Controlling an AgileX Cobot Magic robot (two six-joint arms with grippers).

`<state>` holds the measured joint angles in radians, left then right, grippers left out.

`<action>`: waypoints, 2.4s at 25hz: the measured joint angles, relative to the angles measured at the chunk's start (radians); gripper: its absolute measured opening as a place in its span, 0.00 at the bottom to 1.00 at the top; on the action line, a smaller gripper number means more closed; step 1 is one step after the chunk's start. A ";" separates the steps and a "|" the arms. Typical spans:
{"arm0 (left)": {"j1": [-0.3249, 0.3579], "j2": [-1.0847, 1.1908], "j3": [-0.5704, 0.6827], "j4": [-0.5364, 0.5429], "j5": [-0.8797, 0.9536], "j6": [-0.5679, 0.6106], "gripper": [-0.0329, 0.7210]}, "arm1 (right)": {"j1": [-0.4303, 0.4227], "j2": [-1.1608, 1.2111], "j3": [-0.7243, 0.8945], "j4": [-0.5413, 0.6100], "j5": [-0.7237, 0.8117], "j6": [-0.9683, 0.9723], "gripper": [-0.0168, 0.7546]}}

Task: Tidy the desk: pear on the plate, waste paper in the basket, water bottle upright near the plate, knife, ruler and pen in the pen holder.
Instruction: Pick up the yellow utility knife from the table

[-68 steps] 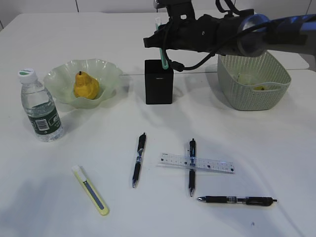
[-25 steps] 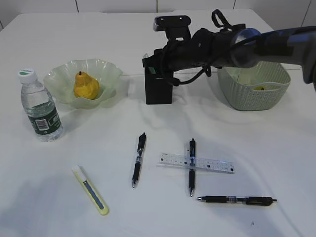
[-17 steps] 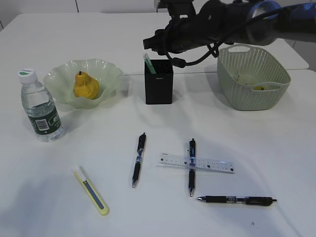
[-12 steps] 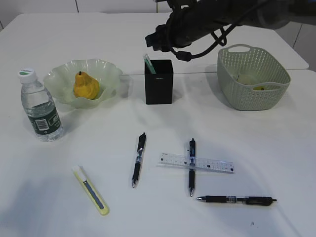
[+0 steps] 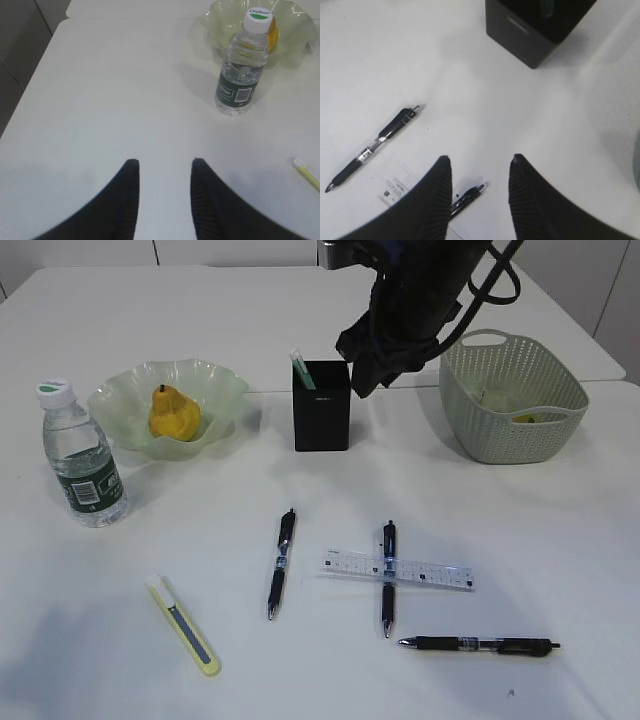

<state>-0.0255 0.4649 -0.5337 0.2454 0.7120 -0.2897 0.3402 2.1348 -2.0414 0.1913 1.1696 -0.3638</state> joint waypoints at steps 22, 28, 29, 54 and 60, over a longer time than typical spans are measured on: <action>0.000 0.000 0.000 -0.039 0.107 0.000 0.36 | 0.180 0.000 0.002 -0.059 0.063 0.388 0.50; 0.000 0.000 0.000 -0.039 0.109 0.000 0.36 | 0.239 0.000 0.002 -0.059 0.063 0.381 0.50; 0.000 0.000 0.000 -0.039 0.109 0.000 0.36 | 0.250 0.000 0.002 -0.059 0.063 0.379 0.50; 0.000 0.000 0.000 -0.039 0.164 0.000 0.36 | 0.517 0.131 0.086 -0.011 0.062 0.415 0.63; 0.000 0.000 0.000 -0.037 0.190 0.000 0.36 | 0.518 0.149 0.086 0.004 0.044 0.415 0.64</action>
<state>-0.0255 0.4649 -0.5337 0.2085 0.9021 -0.2897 0.8584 2.2843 -1.9551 0.1953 1.2141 0.0513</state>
